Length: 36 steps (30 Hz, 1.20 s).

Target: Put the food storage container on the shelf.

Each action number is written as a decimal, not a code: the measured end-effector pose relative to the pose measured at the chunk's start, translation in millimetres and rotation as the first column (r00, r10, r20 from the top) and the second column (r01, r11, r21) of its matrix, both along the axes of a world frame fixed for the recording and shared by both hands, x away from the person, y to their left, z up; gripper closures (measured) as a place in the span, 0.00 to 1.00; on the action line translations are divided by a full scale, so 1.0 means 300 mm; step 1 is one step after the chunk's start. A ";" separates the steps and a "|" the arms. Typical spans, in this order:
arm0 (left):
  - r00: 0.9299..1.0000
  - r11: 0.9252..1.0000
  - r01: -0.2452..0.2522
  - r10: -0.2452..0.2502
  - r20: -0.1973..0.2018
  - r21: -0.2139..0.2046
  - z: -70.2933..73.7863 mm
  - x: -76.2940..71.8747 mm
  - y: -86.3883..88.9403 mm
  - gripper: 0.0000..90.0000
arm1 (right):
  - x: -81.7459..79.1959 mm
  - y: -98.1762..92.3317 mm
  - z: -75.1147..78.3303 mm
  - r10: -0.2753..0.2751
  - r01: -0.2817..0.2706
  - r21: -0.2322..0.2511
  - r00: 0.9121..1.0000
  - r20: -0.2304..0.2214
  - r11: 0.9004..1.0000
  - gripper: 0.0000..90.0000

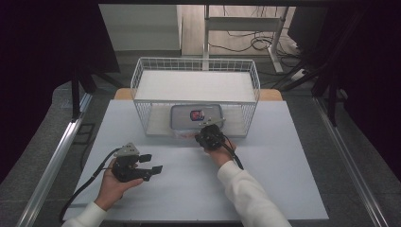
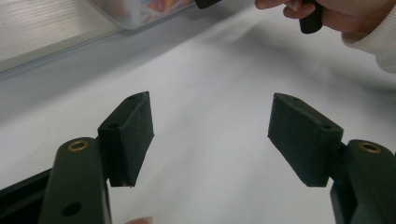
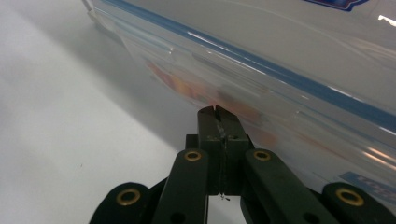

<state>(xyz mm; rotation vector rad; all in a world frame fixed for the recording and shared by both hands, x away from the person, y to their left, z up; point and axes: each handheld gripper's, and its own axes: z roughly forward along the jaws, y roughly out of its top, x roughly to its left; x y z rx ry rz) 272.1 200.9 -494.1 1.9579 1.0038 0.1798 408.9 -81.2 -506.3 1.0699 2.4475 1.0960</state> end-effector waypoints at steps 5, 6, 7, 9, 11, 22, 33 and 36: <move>1.000 1.000 0.004 -0.004 -0.002 0.001 -0.002 0.001 0.000 0.34 | 0.021 0.015 -0.004 -0.017 0.017 0.006 1.000 0.004 1.000 0.99; 1.000 1.000 0.004 -0.004 -0.002 0.002 -0.002 0.002 0.000 0.34 | 0.030 0.016 -0.005 -0.023 0.023 0.008 1.000 0.007 1.000 0.99; 1.000 1.000 0.003 -0.003 -0.002 0.005 -0.003 0.002 0.000 0.34 | 0.034 0.020 -0.006 -0.031 0.031 0.018 1.000 0.003 0.999 0.99; 1.000 1.000 0.003 -0.003 -0.001 0.005 -0.004 0.001 -0.001 0.34 | 0.048 0.025 -0.006 -0.041 0.041 0.024 0.999 -0.002 0.999 0.99; 1.000 1.000 0.004 -0.004 -0.002 0.006 -0.004 0.001 -0.002 0.34 | 0.061 0.032 -0.006 -0.049 0.049 0.027 0.999 -0.003 0.998 0.99; 1.000 1.000 0.005 -0.005 -0.009 0.000 -0.007 0.007 -0.003 0.33 | 0.070 0.030 -0.002 -0.065 0.064 0.065 0.998 0.000 0.996 0.99; 1.000 1.000 -0.017 0.016 0.007 0.020 0.000 -0.009 0.001 0.33 | -0.113 -0.105 0.106 0.055 -0.057 0.035 0.997 0.059 0.998 0.99; 1.000 1.000 -0.023 0.023 0.005 0.010 0.002 -0.003 0.003 0.33 | -0.190 -0.193 0.123 0.074 -0.077 0.040 0.995 0.071 0.996 0.99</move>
